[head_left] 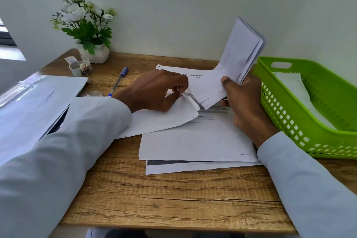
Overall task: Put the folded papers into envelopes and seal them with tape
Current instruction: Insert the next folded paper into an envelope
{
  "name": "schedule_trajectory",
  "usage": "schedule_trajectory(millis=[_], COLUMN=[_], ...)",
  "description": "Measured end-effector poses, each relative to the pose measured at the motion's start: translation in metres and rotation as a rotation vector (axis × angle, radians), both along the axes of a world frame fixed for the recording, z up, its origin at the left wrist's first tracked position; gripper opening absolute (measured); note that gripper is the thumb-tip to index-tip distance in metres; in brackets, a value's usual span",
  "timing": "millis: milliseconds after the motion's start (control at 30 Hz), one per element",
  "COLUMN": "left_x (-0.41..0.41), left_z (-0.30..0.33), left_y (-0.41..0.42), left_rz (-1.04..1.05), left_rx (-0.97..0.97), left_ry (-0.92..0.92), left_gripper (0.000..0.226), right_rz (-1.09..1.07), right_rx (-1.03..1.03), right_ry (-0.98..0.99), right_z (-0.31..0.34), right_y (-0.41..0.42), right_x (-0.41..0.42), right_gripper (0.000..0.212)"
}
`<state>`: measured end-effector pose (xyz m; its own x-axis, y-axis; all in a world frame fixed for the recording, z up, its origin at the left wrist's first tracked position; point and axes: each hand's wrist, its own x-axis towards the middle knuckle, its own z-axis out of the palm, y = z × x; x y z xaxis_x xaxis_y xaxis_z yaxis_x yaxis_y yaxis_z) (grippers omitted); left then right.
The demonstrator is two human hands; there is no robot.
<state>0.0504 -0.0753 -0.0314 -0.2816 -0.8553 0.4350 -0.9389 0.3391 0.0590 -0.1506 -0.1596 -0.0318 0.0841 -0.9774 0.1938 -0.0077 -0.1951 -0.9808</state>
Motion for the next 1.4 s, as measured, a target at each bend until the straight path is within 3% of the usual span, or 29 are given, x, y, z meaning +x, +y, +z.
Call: schedule_trajectory(millis=[267,433,567,767,867,1000,1267,1400], left_x=[-0.001,-0.001,-0.006,-0.008,-0.006,-0.006,-0.01,-0.007], left_z=[-0.002,-0.001,0.008,0.007,0.005,0.002,0.004,0.003], left_y=[-0.002,-0.011,-0.011,-0.01,-0.01,-0.009,-0.011,-0.01], left_rz=[-0.038,-0.039,-0.005,0.018,0.024,0.017,0.007,0.023], left_rx=[0.022,-0.047,-0.089,-0.147,-0.164,-0.187,-0.224,-0.218], left_ry=[-0.008,-0.113,-0.105,-0.084,-0.092,-0.095,-0.101,-0.108], left_gripper=[0.032,0.029,0.032,0.027,0.023,0.021,0.022,0.025], right_rz=[0.086,0.276,0.3,0.385,0.292,0.15,0.341,0.18], right_rx=[0.001,0.161,0.259,0.315,0.286,0.281,0.283,0.188], right_ry=[0.067,-0.076,-0.16,-0.036,-0.074,-0.204,-0.038,-0.151], right_z=[-0.007,-0.004,-0.005,0.0,0.009,0.012,0.0,0.009], right_y=[0.002,0.011,0.015,0.016,0.01,0.003,0.014,0.006], right_x=[0.004,0.004,0.006,0.003,-0.002,-0.007,0.005,-0.001], right_gripper=[0.002,0.02,0.024,0.026,0.029,0.011,0.016,0.013])
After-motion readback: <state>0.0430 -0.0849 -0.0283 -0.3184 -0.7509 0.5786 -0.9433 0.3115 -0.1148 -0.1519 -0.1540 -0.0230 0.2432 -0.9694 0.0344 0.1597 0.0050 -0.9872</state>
